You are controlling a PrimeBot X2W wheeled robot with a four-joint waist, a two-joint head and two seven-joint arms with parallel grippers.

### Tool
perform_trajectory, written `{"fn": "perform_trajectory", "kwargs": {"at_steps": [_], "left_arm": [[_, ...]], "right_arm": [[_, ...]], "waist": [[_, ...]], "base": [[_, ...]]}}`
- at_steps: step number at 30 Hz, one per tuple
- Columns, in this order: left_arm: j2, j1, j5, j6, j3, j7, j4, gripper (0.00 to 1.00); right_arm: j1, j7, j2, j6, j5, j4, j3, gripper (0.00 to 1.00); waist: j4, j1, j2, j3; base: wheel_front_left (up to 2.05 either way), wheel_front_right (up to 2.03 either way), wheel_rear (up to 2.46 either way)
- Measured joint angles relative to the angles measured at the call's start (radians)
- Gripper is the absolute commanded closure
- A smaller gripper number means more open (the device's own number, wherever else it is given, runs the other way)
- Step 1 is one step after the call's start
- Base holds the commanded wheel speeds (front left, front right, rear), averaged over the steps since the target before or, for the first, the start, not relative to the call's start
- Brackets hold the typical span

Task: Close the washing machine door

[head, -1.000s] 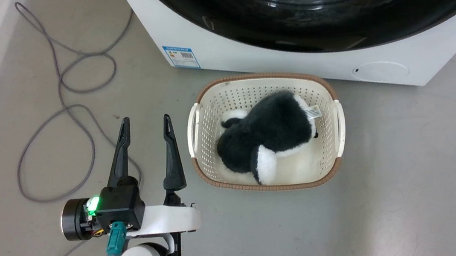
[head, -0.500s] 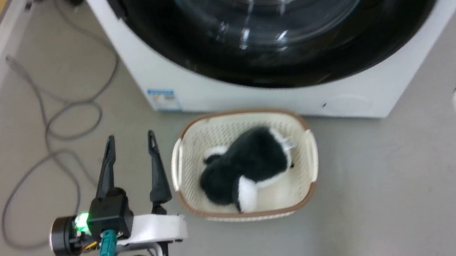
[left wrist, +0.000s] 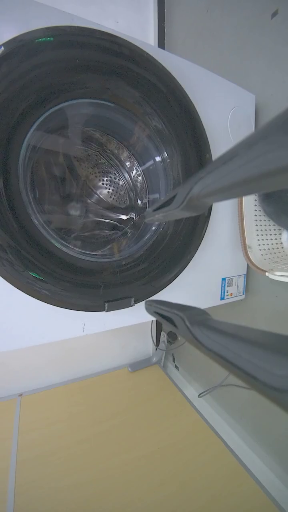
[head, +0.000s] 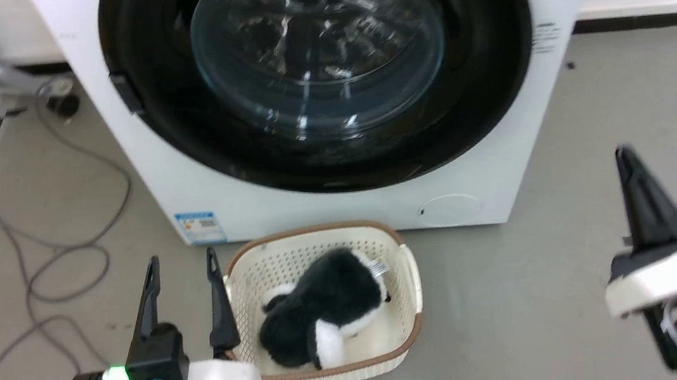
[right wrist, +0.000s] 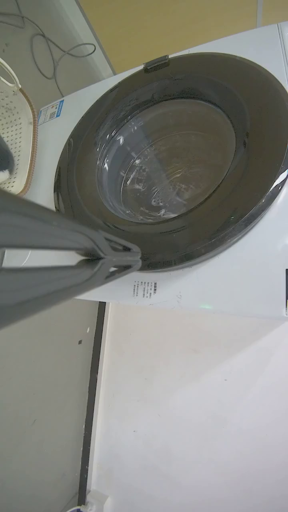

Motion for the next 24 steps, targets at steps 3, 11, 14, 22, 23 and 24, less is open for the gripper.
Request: {"fn": "perform_trajectory", "kwargs": {"at_steps": [3, 11, 14, 22, 23, 24], "left_arm": [[0.002, 0.025, 0.000, 0.000, 0.009, 0.000, 0.000, 0.00], [0.002, 0.091, 0.000, 0.000, 0.015, 0.000, 0.000, 0.00], [0.002, 0.100, 0.002, -0.003, 0.015, 0.000, -0.001, 0.00], [0.002, 0.111, 0.001, -0.006, 0.012, 0.002, -0.001, 1.00], [0.002, 0.111, 0.001, -0.006, 0.011, 0.002, -0.001, 1.00], [0.002, 0.111, 0.001, -0.006, 0.011, 0.002, -0.001, 1.00]], "right_arm": [[0.054, 0.000, 0.021, 0.000, 0.009, -0.015, 0.010, 1.00], [0.197, 0.000, 0.041, 0.000, 0.078, -0.082, -0.002, 0.00], [0.226, 0.000, 0.041, 0.000, 0.092, -0.084, -0.005, 0.00], [0.256, 0.000, 0.041, 0.000, 0.087, -0.084, -0.008, 1.00], [0.256, 0.000, 0.041, 0.000, 0.087, -0.084, -0.008, 1.00], [0.256, 0.001, 0.041, 0.000, 0.087, -0.084, -0.008, 1.00]], "waist": [[-0.019, 0.0000, 0.0000, -0.021], [-0.039, 0.0000, 0.0000, -0.079], [-0.039, -0.0001, 0.0000, -0.086], [-0.036, 0.0000, 0.0000, -0.098], [-0.036, 0.0000, 0.0000, -0.098], [-0.036, 0.0000, 0.0000, -0.098]], "base": [[0.00, 0.00, 0.00], [0.00, 0.00, 0.00], [0.00, 0.00, 0.00], [0.00, 0.00, 0.00], [0.00, 0.00, 0.00], [0.00, 0.00, 0.00]]}}
